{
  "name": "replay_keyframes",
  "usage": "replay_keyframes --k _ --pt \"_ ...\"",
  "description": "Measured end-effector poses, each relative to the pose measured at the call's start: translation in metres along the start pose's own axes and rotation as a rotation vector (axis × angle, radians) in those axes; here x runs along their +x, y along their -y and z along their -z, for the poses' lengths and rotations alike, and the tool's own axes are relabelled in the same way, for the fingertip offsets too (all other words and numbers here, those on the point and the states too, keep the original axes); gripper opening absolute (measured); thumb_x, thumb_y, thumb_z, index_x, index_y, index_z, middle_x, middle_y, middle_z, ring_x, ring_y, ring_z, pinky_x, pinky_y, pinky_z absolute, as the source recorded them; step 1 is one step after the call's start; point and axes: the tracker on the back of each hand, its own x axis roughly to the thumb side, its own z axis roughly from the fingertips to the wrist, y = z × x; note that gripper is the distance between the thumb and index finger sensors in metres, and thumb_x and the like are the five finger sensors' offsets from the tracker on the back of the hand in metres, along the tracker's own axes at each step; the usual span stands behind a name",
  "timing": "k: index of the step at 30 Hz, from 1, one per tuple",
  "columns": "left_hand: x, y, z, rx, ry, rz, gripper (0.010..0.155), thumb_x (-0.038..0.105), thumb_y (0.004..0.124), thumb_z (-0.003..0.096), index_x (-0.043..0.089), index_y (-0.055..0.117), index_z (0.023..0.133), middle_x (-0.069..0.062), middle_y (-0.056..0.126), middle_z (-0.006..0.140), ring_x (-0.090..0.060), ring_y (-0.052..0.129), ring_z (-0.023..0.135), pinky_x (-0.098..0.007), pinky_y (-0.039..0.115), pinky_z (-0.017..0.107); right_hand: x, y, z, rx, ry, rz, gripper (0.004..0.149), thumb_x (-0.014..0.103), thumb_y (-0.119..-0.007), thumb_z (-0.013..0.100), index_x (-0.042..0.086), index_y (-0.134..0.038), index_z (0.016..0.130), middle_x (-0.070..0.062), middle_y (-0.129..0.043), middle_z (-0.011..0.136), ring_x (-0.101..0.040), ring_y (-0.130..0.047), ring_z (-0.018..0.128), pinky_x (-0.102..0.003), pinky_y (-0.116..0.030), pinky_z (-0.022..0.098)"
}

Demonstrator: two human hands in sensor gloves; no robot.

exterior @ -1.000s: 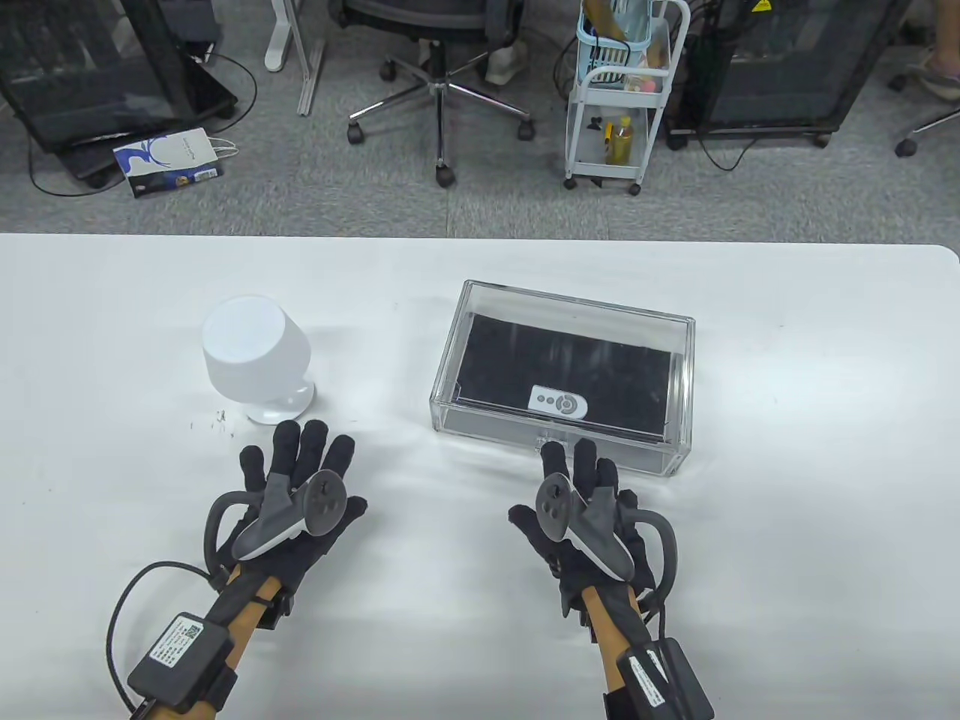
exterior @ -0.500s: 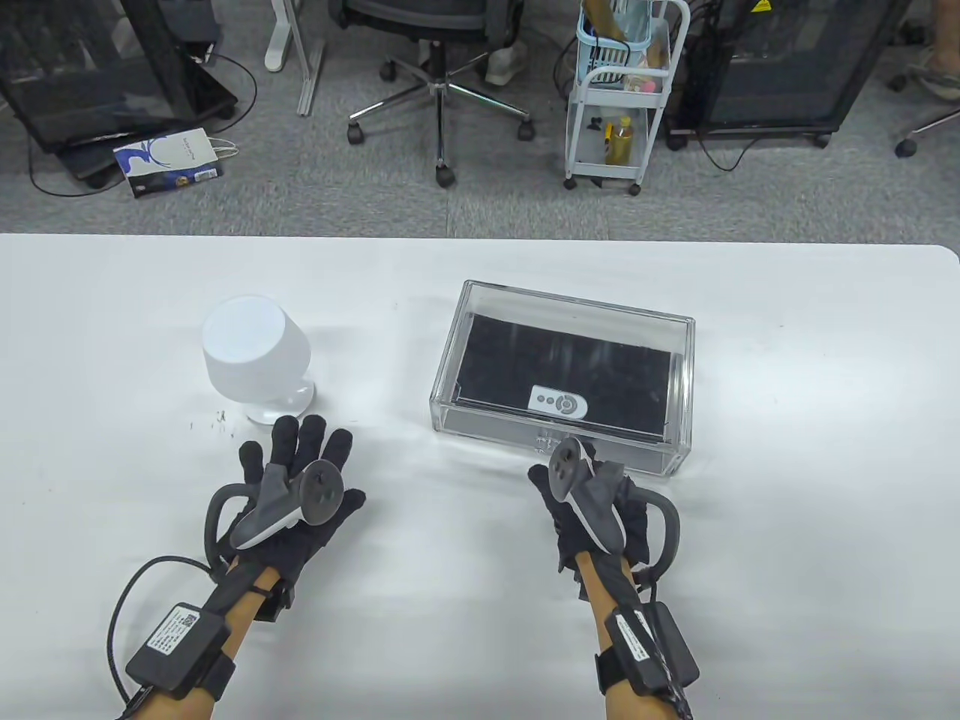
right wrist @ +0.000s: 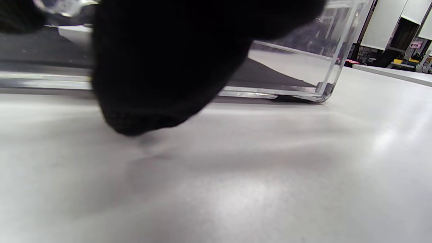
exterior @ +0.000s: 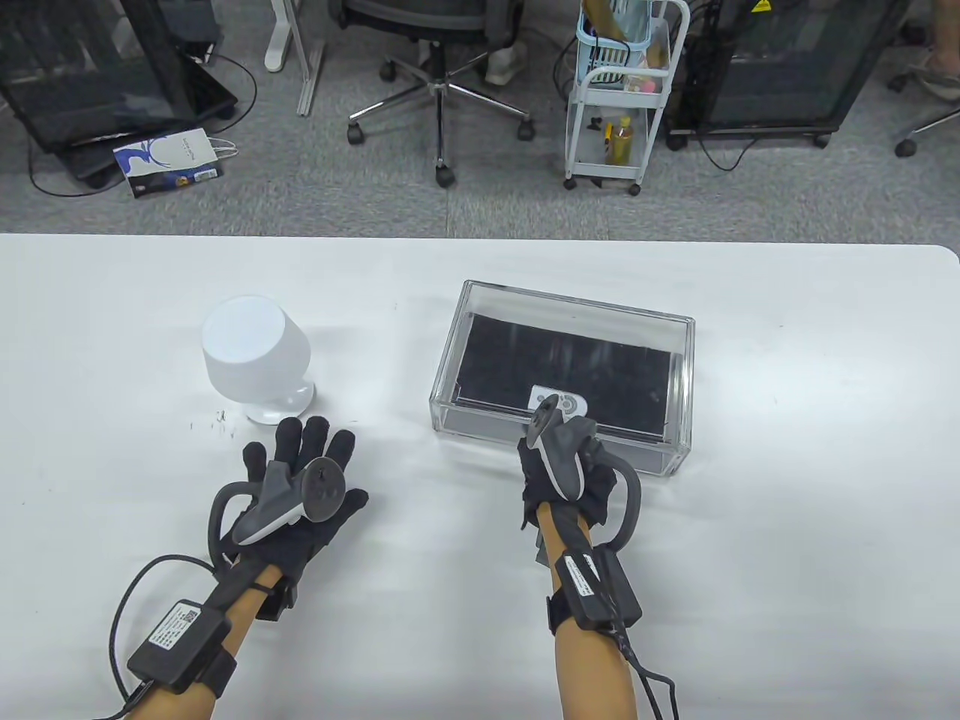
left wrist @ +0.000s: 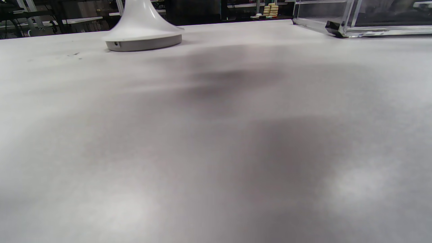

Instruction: Take out the desk lamp remote control from the drawer and turn on the desk lamp

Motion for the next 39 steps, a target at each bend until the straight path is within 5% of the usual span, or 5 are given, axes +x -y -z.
replay_keyframes --k 20,28,33,36,39 --pt "-0.003 -0.005 -0.005 0.024 -0.011 0.012 0.075 0.074 0.035 0.0406 0.049 -0.002 0.101 0.008 -0.012 0.114 -0.028 -0.013 0.109 -0.068 0.006 0.07 -0.021 -0.006 -0.08 0.007 0.151 -0.119 0.076 0.08 -0.075 0.033 0.011 -0.097 0.057 -0.003 -0.11 0.031 -0.009 -0.106 0.009 -0.021 -0.088 0.009" --pt "-0.003 -0.001 -0.002 0.015 -0.014 0.02 0.075 0.074 0.035 0.0407 0.049 -0.002 0.101 0.008 -0.012 0.114 -0.028 -0.013 0.109 -0.068 0.006 0.07 -0.026 0.055 -0.083 -0.002 0.226 0.021 0.071 0.08 -0.073 0.035 0.018 -0.097 0.06 -0.003 -0.11 0.034 -0.011 -0.105 0.01 -0.021 -0.087 0.009" --pt "-0.003 0.003 0.001 0.003 -0.018 0.033 0.075 0.074 0.035 0.0407 0.049 -0.002 0.101 0.008 -0.012 0.114 -0.029 -0.013 0.109 -0.068 0.006 0.07 -0.016 0.076 -0.063 -0.023 0.281 0.028 0.064 0.072 -0.078 0.036 0.028 -0.088 0.081 -0.004 -0.105 0.071 -0.021 -0.109 0.049 -0.031 -0.09 0.033" --pt "-0.004 0.005 0.003 -0.004 -0.018 0.028 0.075 0.074 0.035 0.0407 0.049 -0.002 0.101 0.008 -0.012 0.114 -0.028 -0.013 0.109 -0.068 0.006 0.07 -0.005 0.066 -0.039 0.104 0.25 -0.031 0.054 0.058 -0.086 0.041 0.035 -0.082 0.09 -0.004 -0.095 0.092 -0.03 -0.097 0.083 -0.043 -0.084 0.058" --pt "-0.005 0.008 0.005 -0.019 -0.024 0.028 0.075 0.075 0.035 0.0407 0.049 -0.002 0.101 0.008 -0.012 0.114 -0.029 -0.013 0.109 -0.069 0.006 0.07 0.006 0.049 -0.02 0.175 0.229 -0.084 0.054 0.048 -0.09 0.042 0.04 -0.076 0.094 -0.004 -0.084 0.104 -0.031 -0.082 0.097 -0.046 -0.073 0.069"
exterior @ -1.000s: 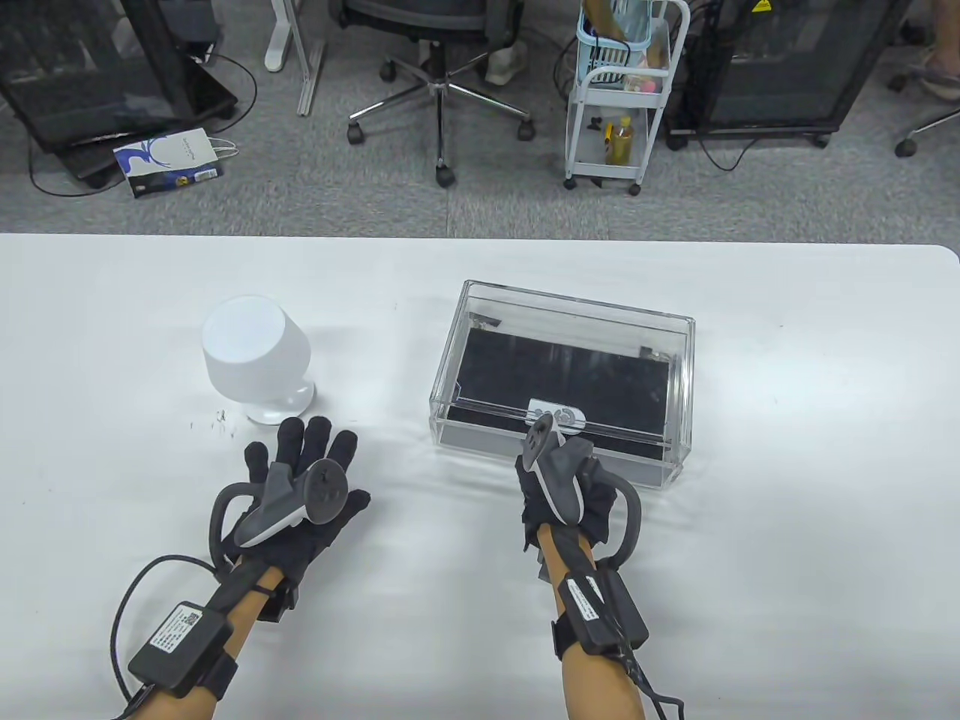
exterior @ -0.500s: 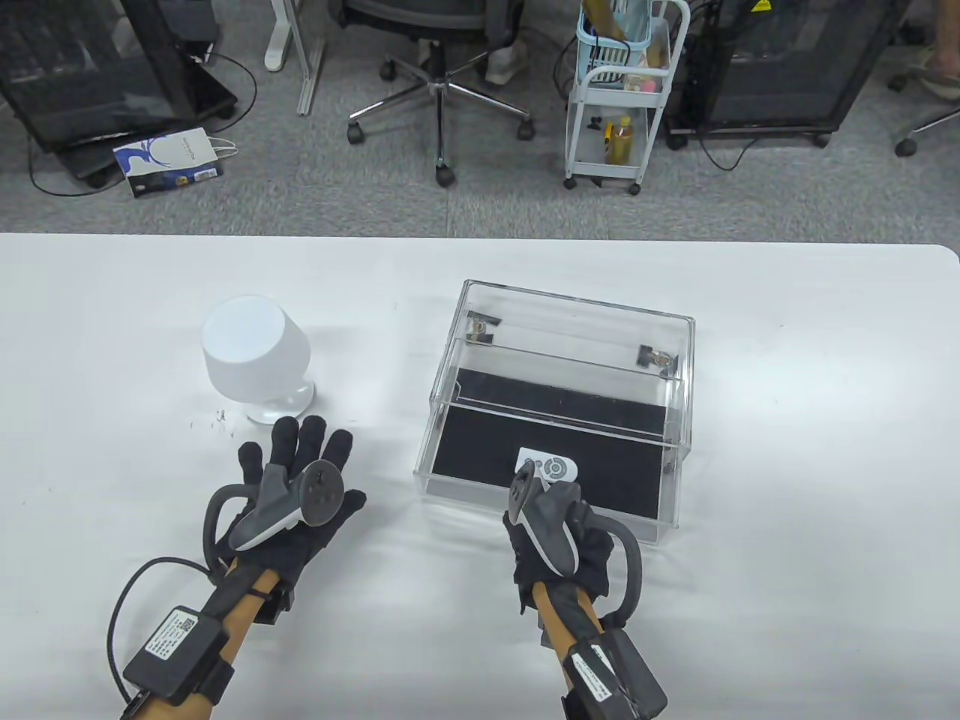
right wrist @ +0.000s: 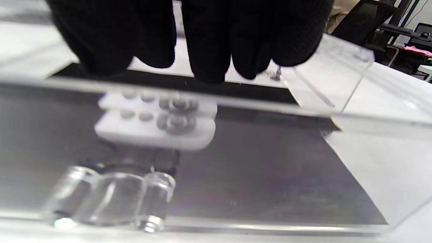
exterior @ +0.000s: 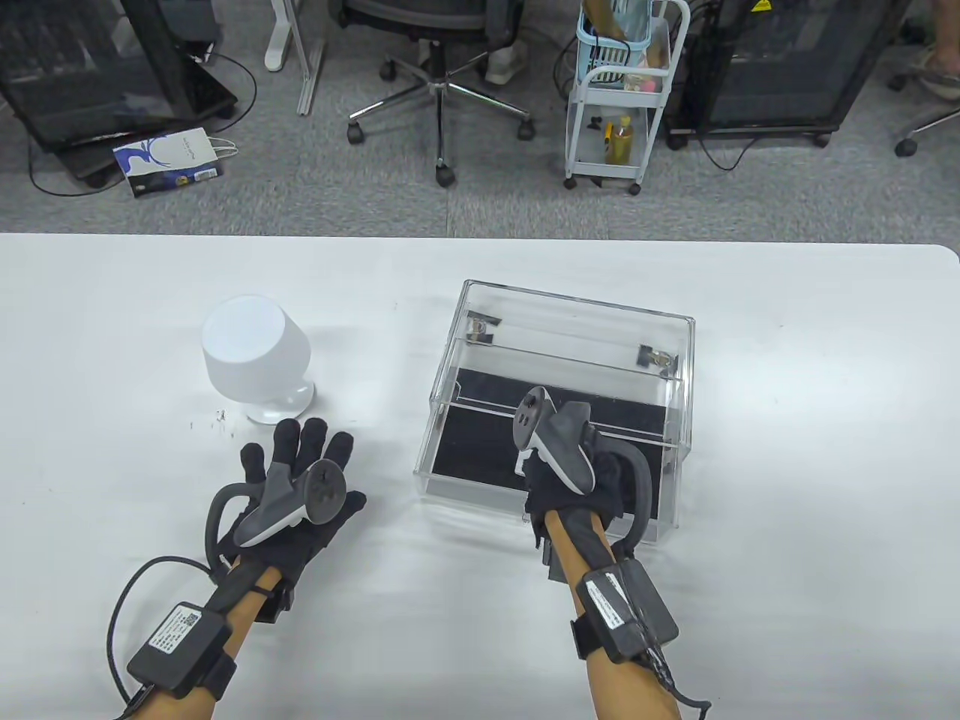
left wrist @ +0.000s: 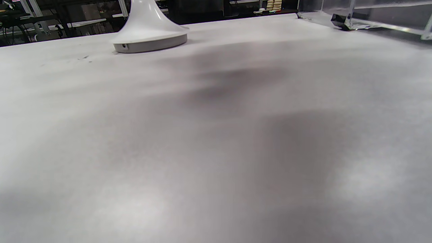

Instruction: Take out the desk lamp remote control from the drawer and turn on the desk lamp

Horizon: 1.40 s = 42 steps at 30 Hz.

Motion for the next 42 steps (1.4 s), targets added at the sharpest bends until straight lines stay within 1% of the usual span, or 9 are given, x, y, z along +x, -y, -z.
replay_keyframes --k 6,12,15,21,26,30,35,39,42 --pt "-0.001 0.003 0.003 -0.016 -0.001 -0.003 0.076 0.075 0.035 0.0409 0.049 -0.002 0.101 0.008 -0.012 0.114 -0.029 -0.013 0.109 -0.068 0.006 0.07 0.01 -0.025 0.029 0.112 -0.059 -0.061 0.063 0.043 -0.093 0.043 0.043 -0.067 0.1 -0.002 -0.075 0.111 -0.032 -0.074 0.105 -0.051 -0.066 0.075" --pt "-0.001 0.002 0.002 -0.019 -0.002 -0.01 0.075 0.075 0.035 0.0409 0.049 -0.002 0.101 0.008 -0.012 0.114 -0.029 -0.013 0.109 -0.069 0.006 0.07 0.004 -0.029 0.033 0.105 -0.068 -0.014 0.057 0.044 -0.096 0.039 0.035 -0.078 0.093 0.0 -0.086 0.094 -0.027 -0.087 0.086 -0.051 -0.069 0.072" --pt "-0.001 0.004 0.001 -0.025 -0.003 -0.01 0.075 0.075 0.035 0.0409 0.049 -0.002 0.101 0.008 -0.012 0.114 -0.029 -0.012 0.109 -0.069 0.006 0.07 -0.003 -0.027 0.03 0.116 -0.034 0.059 0.055 0.043 -0.095 0.039 0.035 -0.079 0.09 0.0 -0.085 0.093 -0.028 -0.087 0.087 -0.051 -0.07 0.071" --pt "0.0 0.004 0.0 -0.03 -0.004 0.001 0.075 0.074 0.035 0.0408 0.049 -0.002 0.101 0.008 -0.012 0.114 -0.029 -0.012 0.109 -0.068 0.006 0.07 -0.021 -0.009 0.006 0.006 0.077 0.221 0.054 0.04 -0.095 0.039 0.033 -0.077 0.089 -0.002 -0.09 0.094 -0.028 -0.099 0.082 -0.048 -0.081 0.063" --pt "-0.001 0.003 -0.002 -0.019 0.003 0.001 0.075 0.074 0.036 0.0407 0.049 -0.001 0.101 0.008 -0.012 0.114 -0.028 -0.012 0.11 -0.068 0.006 0.07 -0.022 -0.008 -0.013 -0.071 0.251 0.346 0.058 0.039 -0.086 0.044 0.044 -0.063 0.098 -0.004 -0.074 0.099 -0.027 -0.095 0.08 -0.045 -0.082 0.061" --pt "-0.001 0.002 -0.003 -0.014 0.004 0.007 0.075 0.074 0.036 0.0407 0.049 -0.001 0.101 0.008 -0.012 0.114 -0.028 -0.012 0.11 -0.068 0.006 0.07 -0.023 -0.015 -0.015 -0.12 0.332 0.334 0.058 0.044 -0.078 0.046 0.042 -0.054 0.098 0.003 -0.068 0.109 -0.021 -0.094 0.075 -0.031 -0.086 0.049" --pt "-0.003 0.002 -0.003 -0.015 -0.006 -0.004 0.075 0.074 0.036 0.0407 0.049 -0.001 0.101 0.008 -0.011 0.114 -0.028 -0.012 0.11 -0.068 0.006 0.07 -0.033 -0.023 -0.012 -0.135 0.332 0.434 0.058 0.047 -0.075 0.044 0.039 -0.052 0.096 0.0 -0.08 0.091 -0.019 -0.091 0.062 -0.028 -0.084 0.041" --pt "-0.005 0.002 -0.004 -0.014 -0.01 -0.006 0.075 0.074 0.036 0.0407 0.049 -0.001 0.101 0.008 -0.011 0.114 -0.028 -0.012 0.11 -0.068 0.006 0.07 -0.037 -0.023 -0.015 -0.28 0.272 0.364 0.075 0.076 -0.08 0.029 0.038 -0.066 0.092 0.003 -0.092 0.075 -0.015 -0.096 0.045 -0.025 -0.085 0.029" --pt "-0.007 0.002 -0.004 -0.016 -0.013 -0.013 0.075 0.074 0.036 0.0407 0.049 -0.001 0.101 0.008 -0.011 0.114 -0.028 -0.012 0.11 -0.068 0.006 0.07 -0.037 -0.021 -0.016 -0.325 0.256 0.341 0.063 0.077 -0.076 0.027 0.042 -0.08 0.079 0.005 -0.099 0.062 -0.012 -0.098 0.033 -0.023 -0.084 0.02"
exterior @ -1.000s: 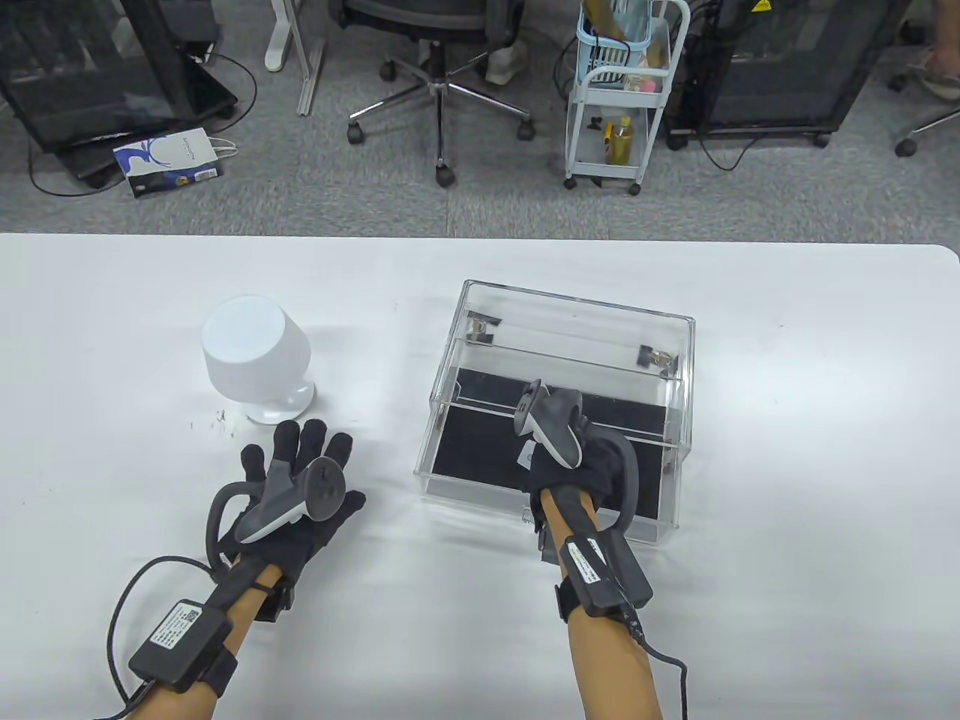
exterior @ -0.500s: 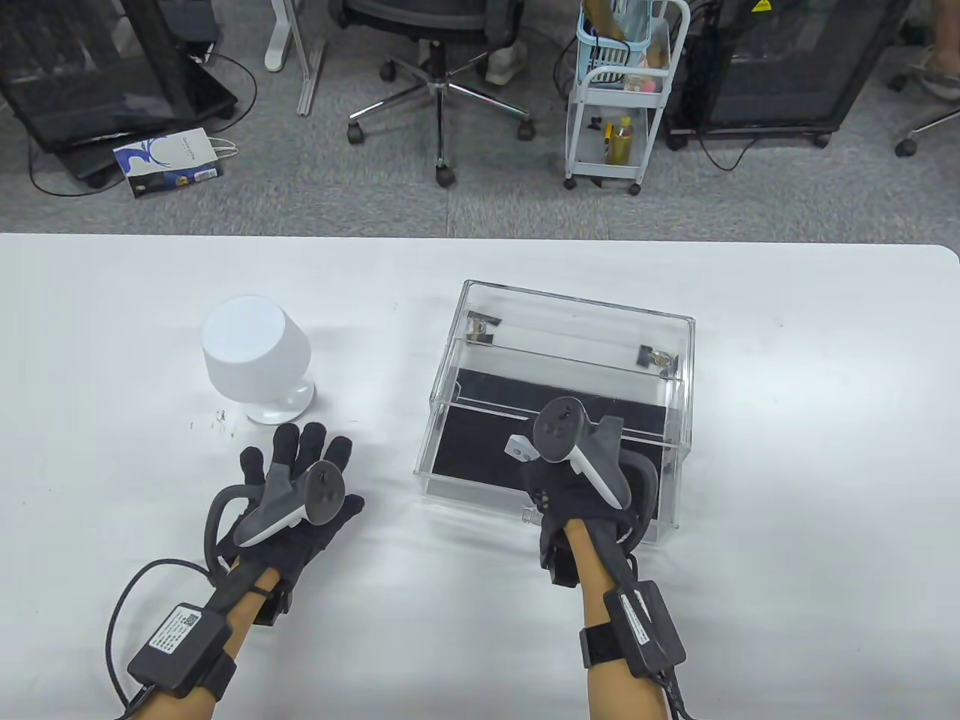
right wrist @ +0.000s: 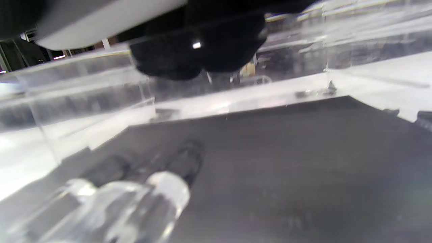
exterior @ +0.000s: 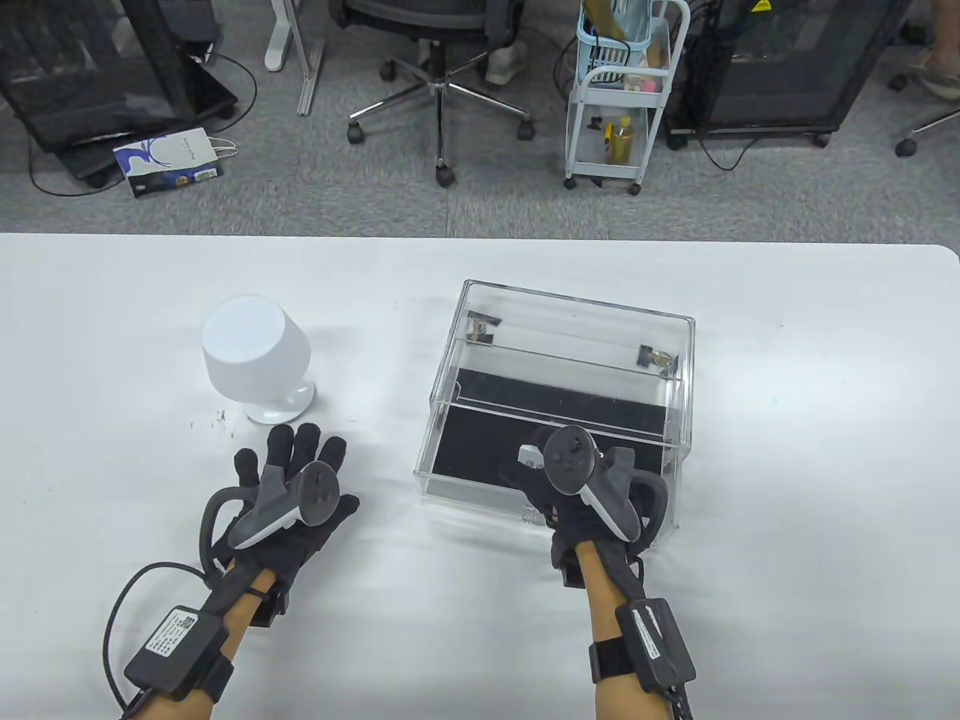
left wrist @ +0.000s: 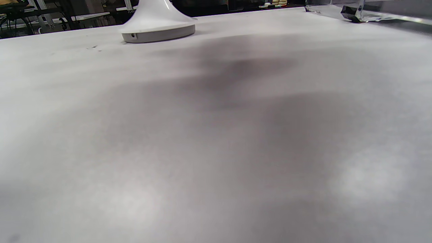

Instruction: Take out the desk lamp remote control from the drawer and turn on the desk lamp

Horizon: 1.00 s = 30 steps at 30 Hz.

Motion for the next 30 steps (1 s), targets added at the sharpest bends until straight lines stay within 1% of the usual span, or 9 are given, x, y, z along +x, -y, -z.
replay_keyframes --k 3,9,10,13,15,17,20,25,30 --pt "0.0 0.0 0.0 -0.003 -0.001 0.001 0.075 0.074 0.036 0.0408 0.049 -0.001 0.101 0.008 -0.011 0.114 -0.028 -0.012 0.11 -0.068 0.006 0.07 0.001 0.0 0.002 0.042 0.005 0.015 0.055 0.07 -0.079 0.029 0.04 -0.084 0.075 0.002 -0.099 0.06 -0.017 -0.097 0.032 -0.027 -0.083 0.019" --pt "0.0 -0.001 -0.001 -0.005 0.0 0.001 0.075 0.074 0.036 0.0407 0.049 -0.001 0.101 0.008 -0.011 0.114 -0.028 -0.011 0.11 -0.068 0.006 0.07 -0.001 -0.005 0.005 0.055 -0.021 -0.023 0.056 0.071 -0.077 0.029 0.04 -0.082 0.076 0.002 -0.099 0.061 -0.016 -0.097 0.033 -0.026 -0.083 0.02" --pt "0.0 -0.001 -0.001 -0.005 0.0 0.001 0.075 0.074 0.036 0.0408 0.049 -0.001 0.101 0.008 -0.011 0.114 -0.028 -0.011 0.11 -0.068 0.006 0.07 -0.002 -0.006 0.005 0.058 -0.021 -0.03 0.058 0.072 -0.077 0.029 0.041 -0.08 0.078 0.003 -0.098 0.063 -0.015 -0.097 0.035 -0.026 -0.084 0.022" --pt "0.0 -0.001 -0.001 -0.011 -0.001 0.003 0.075 0.074 0.036 0.0408 0.049 -0.001 0.101 0.008 -0.011 0.114 -0.028 -0.011 0.11 -0.068 0.006 0.07 -0.003 -0.012 0.006 0.113 -0.004 -0.027 0.061 0.071 -0.071 0.035 0.042 -0.071 0.089 0.003 -0.088 0.083 -0.017 -0.094 0.055 -0.027 -0.085 0.036" --pt "0.001 -0.001 -0.002 -0.014 -0.001 0.005 0.075 0.074 0.036 0.0408 0.049 -0.001 0.101 0.008 -0.011 0.114 -0.028 -0.011 0.11 -0.068 0.006 0.07 -0.004 -0.017 0.008 0.162 -0.004 -0.015 0.057 0.065 -0.067 0.042 0.043 -0.064 0.095 0.002 -0.079 0.094 -0.02 -0.089 0.067 -0.032 -0.082 0.049" --pt "0.001 -0.001 -0.002 -0.014 0.0 0.004 0.075 0.074 0.036 0.0408 0.049 -0.001 0.102 0.008 -0.011 0.114 -0.028 -0.011 0.11 -0.068 0.006 0.07 -0.004 -0.02 0.009 0.184 -0.008 -0.007 0.055 0.056 -0.067 0.046 0.044 -0.061 0.099 0.001 -0.074 0.101 -0.023 -0.085 0.079 -0.039 -0.078 0.061" --pt "0.001 -0.001 -0.002 -0.013 0.0 0.0 0.075 0.074 0.036 0.0409 0.049 0.0 0.102 0.008 -0.011 0.114 -0.028 -0.012 0.11 -0.068 0.006 0.07 -0.004 -0.025 0.01 0.196 -0.025 -0.042 0.054 0.05 -0.069 0.047 0.045 -0.06 0.101 0.002 -0.073 0.106 -0.026 -0.082 0.09 -0.044 -0.074 0.068" --pt "0.0 -0.001 -0.002 -0.015 -0.001 -0.001 0.075 0.074 0.036 0.0409 0.049 0.0 0.102 0.008 -0.011 0.114 -0.028 -0.011 0.11 -0.068 0.006 0.07 -0.007 -0.027 0.012 0.213 -0.06 -0.025 0.051 0.044 -0.072 0.048 0.048 -0.066 0.099 0.001 -0.074 0.109 -0.029 -0.08 0.096 -0.047 -0.07 0.072" --pt "0.001 -0.001 -0.002 -0.015 0.001 -0.003 0.075 0.074 0.036 0.0409 0.049 0.0 0.101 0.008 -0.011 0.114 -0.028 -0.011 0.11 -0.068 0.006 0.07 -0.012 -0.029 0.015 0.234 -0.083 0.007 0.049 0.043 -0.073 0.048 0.049 -0.069 0.097 0.001 -0.075 0.109 -0.03 -0.079 0.098 -0.048 -0.068 0.072"
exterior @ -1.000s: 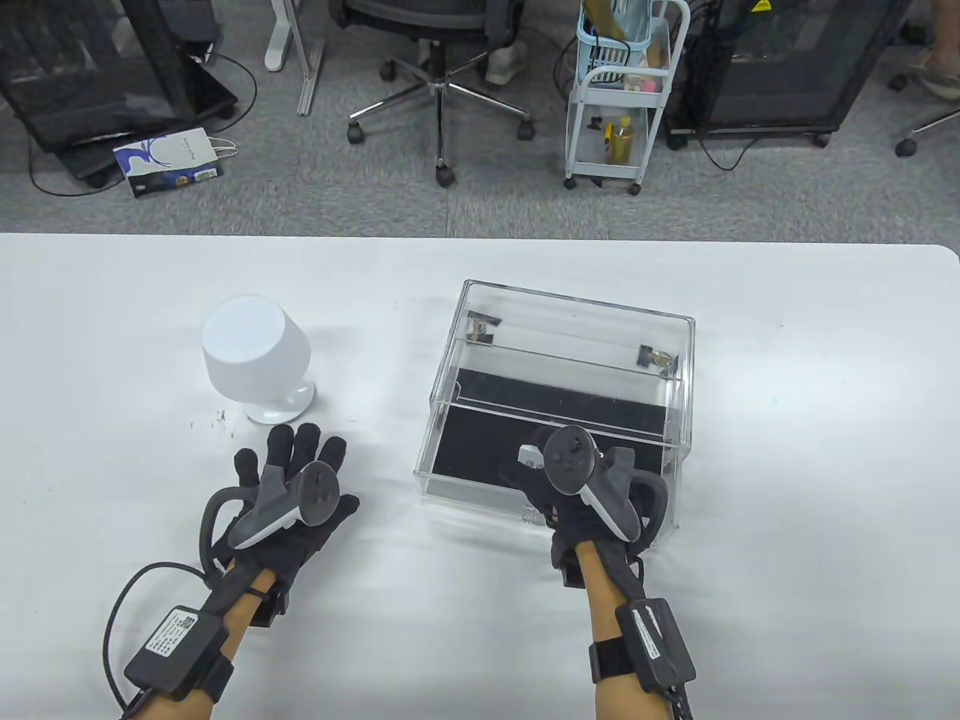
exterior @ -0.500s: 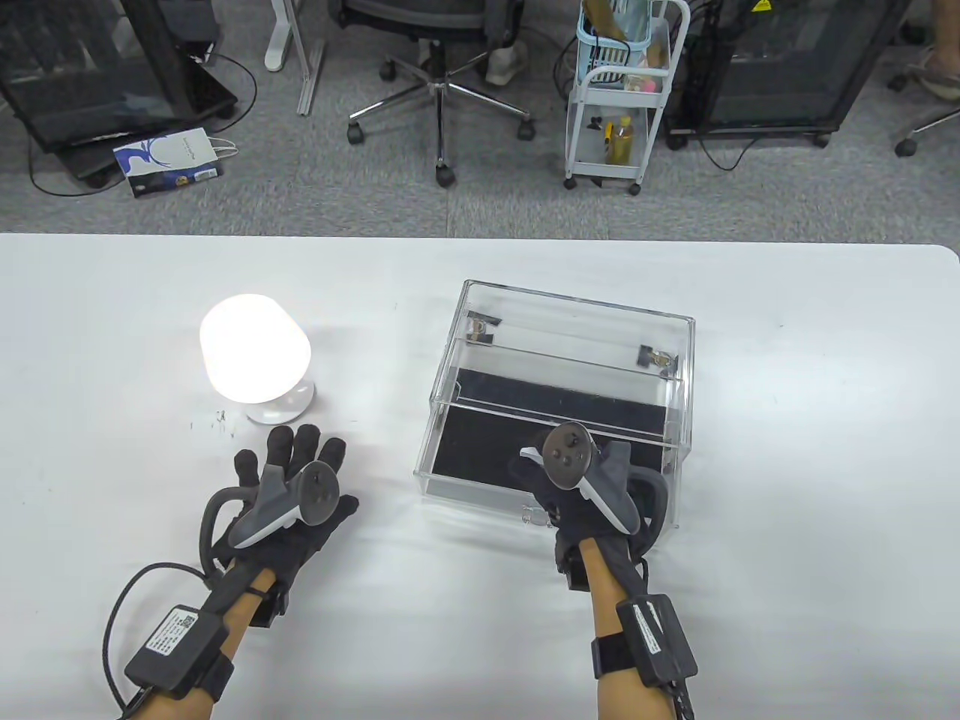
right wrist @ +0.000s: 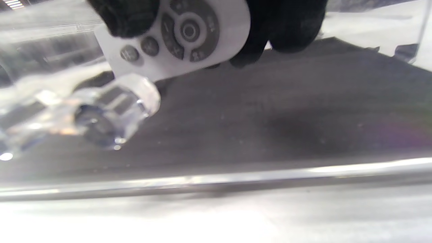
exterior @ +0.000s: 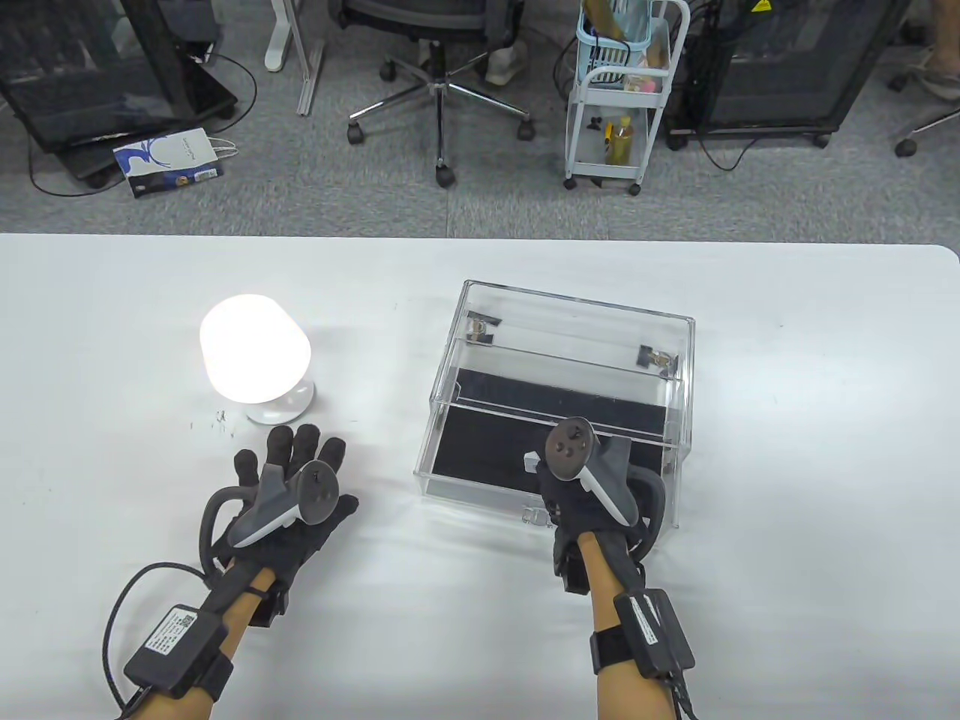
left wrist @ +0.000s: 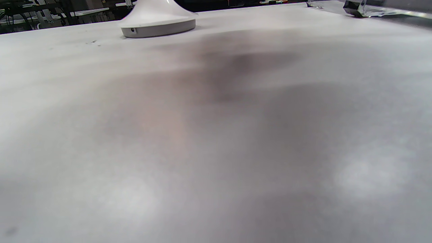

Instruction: Take out the desk lamp remote control from the drawer and turn on the desk lamp

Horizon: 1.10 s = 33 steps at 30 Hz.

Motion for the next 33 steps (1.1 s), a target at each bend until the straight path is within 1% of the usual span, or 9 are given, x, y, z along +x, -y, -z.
replay_keyframes --k 6,11,13,18,22,25,28,31,33 --pt "0.0 0.0 0.0 -0.003 0.002 -0.003 0.075 0.074 0.036 0.0408 0.049 0.0 0.102 0.008 -0.011 0.114 -0.028 -0.011 0.11 -0.068 0.006 0.07 -0.002 0.001 -0.001 -0.022 0.0 0.02 0.046 0.044 -0.071 0.049 0.055 -0.07 0.094 0.002 -0.07 0.112 -0.03 -0.072 0.103 -0.05 -0.063 0.075" --pt "0.0 -0.001 0.0 -0.002 0.004 -0.009 0.075 0.074 0.036 0.0408 0.049 0.0 0.102 0.008 -0.011 0.114 -0.028 -0.011 0.11 -0.068 0.006 0.07 0.0 0.002 -0.004 -0.049 0.023 -0.012 0.046 0.044 -0.071 0.049 0.054 -0.069 0.094 0.001 -0.07 0.112 -0.03 -0.07 0.104 -0.05 -0.062 0.076" --pt "0.0 -0.001 0.0 -0.002 0.005 -0.01 0.075 0.074 0.036 0.0408 0.049 0.0 0.102 0.008 -0.011 0.114 -0.028 -0.011 0.11 -0.068 0.006 0.07 0.0 0.005 -0.006 -0.06 0.028 -0.035 0.047 0.045 -0.071 0.049 0.052 -0.069 0.095 0.001 -0.071 0.111 -0.03 -0.072 0.103 -0.05 -0.063 0.075" --pt "0.001 -0.004 -0.001 0.009 0.017 -0.022 0.075 0.074 0.036 0.0408 0.049 0.0 0.102 0.008 -0.011 0.114 -0.028 -0.011 0.11 -0.068 0.006 0.07 0.01 0.025 -0.026 -0.146 0.096 -0.013 0.057 0.057 -0.073 0.044 0.041 -0.067 0.099 -0.004 -0.078 0.106 -0.031 -0.081 0.095 -0.045 -0.074 0.067" --pt "0.001 -0.005 -0.002 0.015 0.019 -0.019 0.075 0.074 0.036 0.041 0.049 -0.001 0.102 0.008 -0.011 0.114 -0.028 -0.011 0.11 -0.068 0.006 0.07 0.026 0.035 -0.049 -0.201 0.124 -0.09 0.062 0.063 -0.075 0.042 0.035 -0.069 0.097 -0.004 -0.083 0.099 -0.028 -0.092 0.078 -0.037 -0.082 0.053" --pt "0.001 -0.005 -0.002 0.018 0.02 -0.015 0.075 0.074 0.036 0.041 0.049 -0.001 0.102 0.008 -0.011 0.114 -0.028 -0.011 0.11 -0.068 0.006 0.07 0.032 0.041 -0.06 -0.212 0.146 -0.175 0.053 0.064 -0.075 0.041 0.033 -0.084 0.083 0.0 -0.101 0.071 -0.021 -0.102 0.048 -0.029 -0.087 0.034" --pt "0.002 -0.004 -0.002 0.02 0.021 -0.013 0.075 0.073 0.036 0.041 0.049 0.0 0.102 0.008 -0.011 0.114 -0.028 -0.011 0.11 -0.068 0.007 0.07 0.031 0.045 -0.064 -0.137 0.1 -0.232 0.05 0.067 -0.075 0.04 0.028 -0.097 0.065 0.0 -0.109 0.042 -0.017 -0.103 0.021 -0.023 -0.086 0.015" --pt "0.002 -0.004 -0.002 0.019 0.019 -0.009 0.075 0.073 0.036 0.041 0.049 0.0 0.102 0.008 -0.011 0.115 -0.028 -0.011 0.11 -0.068 0.007 0.07 0.027 0.041 -0.062 -0.025 0.034 -0.273 0.053 0.068 -0.075 0.039 0.025 -0.099 0.06 -0.001 -0.11 0.037 -0.017 -0.103 0.016 -0.023 -0.086 0.011" --pt "0.003 -0.002 -0.001 0.014 0.017 -0.002 0.075 0.073 0.036 0.041 0.049 0.0 0.102 0.008 -0.011 0.115 -0.028 -0.011 0.11 -0.068 0.007 0.07 0.024 0.032 -0.059 0.072 -0.021 -0.318 0.057 0.069 -0.075 0.04 0.024 -0.097 0.067 -0.003 -0.111 0.046 -0.019 -0.108 0.026 -0.025 -0.089 0.018"
